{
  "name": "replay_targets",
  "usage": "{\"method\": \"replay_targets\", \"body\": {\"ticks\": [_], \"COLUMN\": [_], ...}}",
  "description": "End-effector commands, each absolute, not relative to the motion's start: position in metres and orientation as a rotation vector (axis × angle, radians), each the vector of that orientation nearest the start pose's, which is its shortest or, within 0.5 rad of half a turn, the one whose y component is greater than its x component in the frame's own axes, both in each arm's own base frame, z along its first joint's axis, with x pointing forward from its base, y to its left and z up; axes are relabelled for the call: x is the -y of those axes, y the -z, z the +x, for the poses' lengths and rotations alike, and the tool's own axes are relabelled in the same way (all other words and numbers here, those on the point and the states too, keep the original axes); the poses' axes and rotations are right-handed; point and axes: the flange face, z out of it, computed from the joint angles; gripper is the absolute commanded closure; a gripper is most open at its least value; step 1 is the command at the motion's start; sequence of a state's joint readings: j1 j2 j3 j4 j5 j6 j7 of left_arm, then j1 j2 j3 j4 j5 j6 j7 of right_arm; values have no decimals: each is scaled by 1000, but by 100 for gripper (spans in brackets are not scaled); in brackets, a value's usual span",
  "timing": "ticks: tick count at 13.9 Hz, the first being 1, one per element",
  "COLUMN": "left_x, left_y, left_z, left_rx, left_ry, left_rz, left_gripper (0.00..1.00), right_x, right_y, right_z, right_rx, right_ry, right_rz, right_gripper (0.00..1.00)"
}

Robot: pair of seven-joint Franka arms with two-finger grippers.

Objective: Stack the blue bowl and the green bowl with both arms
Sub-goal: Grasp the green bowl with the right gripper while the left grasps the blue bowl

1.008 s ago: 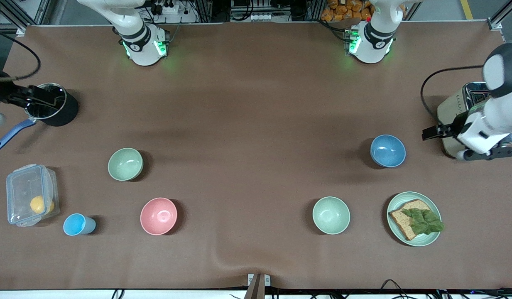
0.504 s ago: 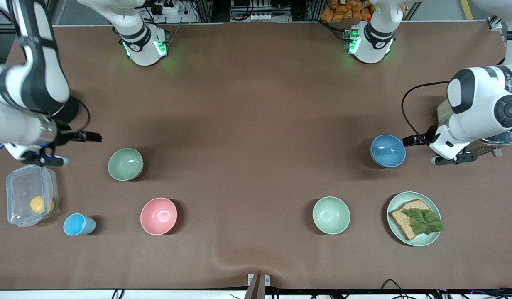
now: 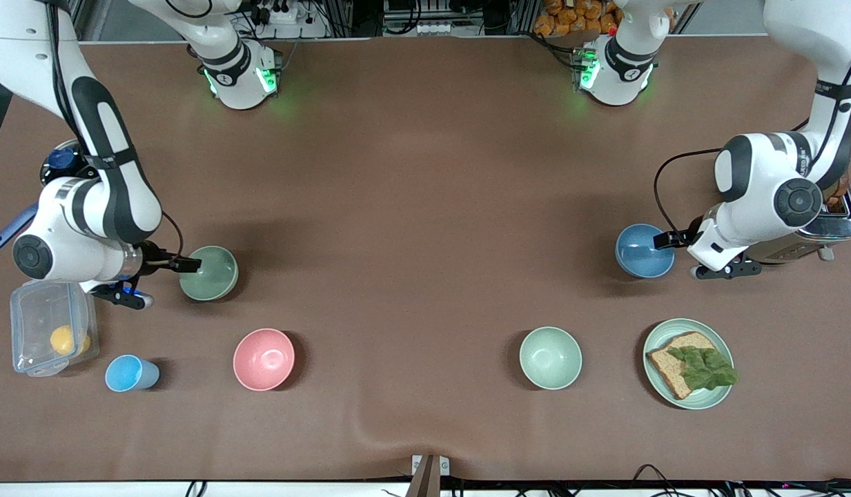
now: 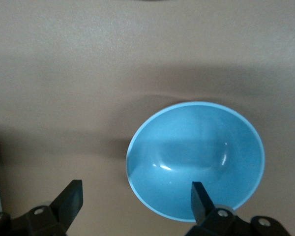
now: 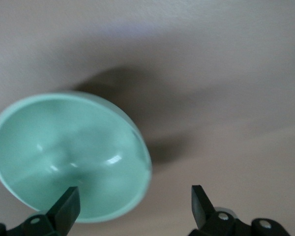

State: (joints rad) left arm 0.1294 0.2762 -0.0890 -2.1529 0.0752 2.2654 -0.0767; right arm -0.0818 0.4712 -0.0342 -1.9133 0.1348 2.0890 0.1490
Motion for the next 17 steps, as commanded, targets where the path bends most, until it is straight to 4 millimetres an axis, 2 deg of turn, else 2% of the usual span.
{"method": "replay_targets", "body": {"ticks": [1,2,4,5,6,10,12,14,15,17], "left_x": [-26,-26,-28,-28,-28,-29,-29,-29,-31,-35], "left_y": [-248,-244,-237,-235,-232,-229,-229,-224,-224,-223], "left_z": [547,547,547,547,547,547,547,547,547,547], "left_rx": [79,80,84,88,88,90,92,92,99,108], "left_ry": [-244,-254,-259,-257,-264,-266,-266,-271,-266,-264], "left_rz": [-3089,-3089,-3091,-3093,-3094,-3095,-3094,-3095,-3096,-3097], "left_gripper": [11,14,19,22,23,46,56,59,59,66], "right_x": [69,75,78,79,78,76,74,68,61,22], "right_y": [-215,-210,-189,-182,-179,-187,-201,-215,-221,-227], "right_z": [589,587,578,574,572,572,573,575,577,583], "right_rx": [-625,-644,-671,-687,-697,-734,-726,-722,-744,-768], "right_ry": [-432,-431,-365,-324,-307,-307,-316,-331,-332,-331], "right_rz": [-2923,-2918,-2927,-2931,-2927,-2887,-2879,-2873,-2869,-2876], "right_gripper": [0,0,72,97,100,100,100,100,100,100]}}
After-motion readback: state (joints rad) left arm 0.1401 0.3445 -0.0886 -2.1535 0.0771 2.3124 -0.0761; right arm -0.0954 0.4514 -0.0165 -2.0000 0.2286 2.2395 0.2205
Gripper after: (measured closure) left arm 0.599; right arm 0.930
